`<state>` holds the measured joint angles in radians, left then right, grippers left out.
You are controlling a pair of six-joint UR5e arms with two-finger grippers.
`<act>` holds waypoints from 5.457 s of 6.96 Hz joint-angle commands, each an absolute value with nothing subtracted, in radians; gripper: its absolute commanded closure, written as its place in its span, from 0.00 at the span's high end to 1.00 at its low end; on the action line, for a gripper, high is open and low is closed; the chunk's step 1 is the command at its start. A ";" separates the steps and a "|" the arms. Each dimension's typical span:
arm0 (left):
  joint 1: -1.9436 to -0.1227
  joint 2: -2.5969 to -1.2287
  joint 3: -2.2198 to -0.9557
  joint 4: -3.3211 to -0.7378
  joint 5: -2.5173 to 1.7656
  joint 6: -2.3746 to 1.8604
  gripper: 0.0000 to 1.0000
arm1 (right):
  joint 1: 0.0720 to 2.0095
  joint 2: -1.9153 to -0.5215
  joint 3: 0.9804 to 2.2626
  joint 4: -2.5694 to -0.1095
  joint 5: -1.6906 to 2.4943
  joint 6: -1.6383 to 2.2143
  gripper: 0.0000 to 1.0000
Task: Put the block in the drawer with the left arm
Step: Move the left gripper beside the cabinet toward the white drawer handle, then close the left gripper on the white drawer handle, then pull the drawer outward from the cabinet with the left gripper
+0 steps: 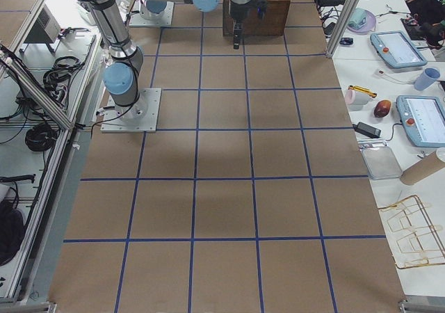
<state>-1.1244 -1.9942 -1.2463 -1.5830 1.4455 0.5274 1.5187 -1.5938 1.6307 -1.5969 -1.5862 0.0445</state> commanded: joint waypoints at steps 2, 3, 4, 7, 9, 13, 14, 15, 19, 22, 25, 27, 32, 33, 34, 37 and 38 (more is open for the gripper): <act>-1.046 -2.005 -1.327 -1.582 1.294 0.580 1.00 | 1.519 -1.594 1.631 -1.597 -1.586 0.044 1.00; -1.037 -2.005 -1.345 -1.582 1.264 0.581 1.00 | 1.519 -1.594 1.631 -1.597 -1.586 0.044 1.00; -1.029 -2.005 -1.365 -1.582 1.232 0.584 1.00 | 1.519 -1.594 1.631 -1.597 -1.586 0.044 1.00; -1.026 -2.009 -1.426 -1.569 1.209 0.673 0.96 | 1.519 -1.594 1.631 -1.597 -1.586 0.044 1.00; -1.026 -2.019 -1.456 -1.536 1.206 0.686 0.96 | 1.519 -1.594 1.631 -1.597 -1.586 0.044 1.00; -1.026 -2.040 -1.480 -1.520 1.203 0.690 0.94 | 1.519 -1.594 1.631 -1.597 -1.586 0.044 1.00; -1.026 -2.042 -1.485 -1.513 1.194 0.690 0.94 | 1.519 -1.594 1.631 -1.597 -1.586 0.044 1.00; -1.026 -2.042 -1.486 -1.513 1.187 0.692 0.94 | 1.519 -1.594 1.631 -1.597 -1.586 0.044 1.00; -1.026 -2.049 -1.485 -1.503 1.189 0.696 0.76 | 1.519 -1.594 1.631 -1.597 -1.586 0.044 1.00; -1.026 -2.048 -1.476 -1.482 1.203 0.700 0.76 | 1.519 -1.594 1.631 -1.597 -1.586 0.044 1.00; -0.985 -2.046 -1.474 -1.482 1.219 0.701 0.76 | 1.519 -1.594 1.631 -1.597 -1.586 0.044 1.00; -0.982 -2.046 -1.473 -1.474 1.258 0.701 0.76 | 1.519 -1.594 1.631 -1.597 -1.586 0.044 1.00; -0.962 -2.027 -1.471 -1.470 1.317 0.700 0.76 | 1.519 -1.594 1.631 -1.597 -1.586 0.044 1.00; -0.960 -2.025 -1.471 -1.470 1.324 0.699 0.76 | 1.519 -1.594 1.631 -1.597 -1.586 0.044 1.00; -0.960 -2.023 -1.471 -1.468 1.334 0.698 0.76 | 1.519 -1.594 1.631 -1.597 -1.586 0.044 1.00; -0.957 -2.023 -1.471 -1.454 1.365 0.699 0.76 | 1.519 -1.594 1.631 -1.597 -1.586 0.044 1.00; -0.954 -2.023 -1.471 -1.454 1.367 0.699 0.76 | 1.519 -1.594 1.631 -1.597 -1.586 0.044 1.00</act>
<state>-0.9573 -2.0234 -1.4716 -1.4553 1.3576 0.6995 1.5186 -1.5938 1.6307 -1.5969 -1.5861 0.0445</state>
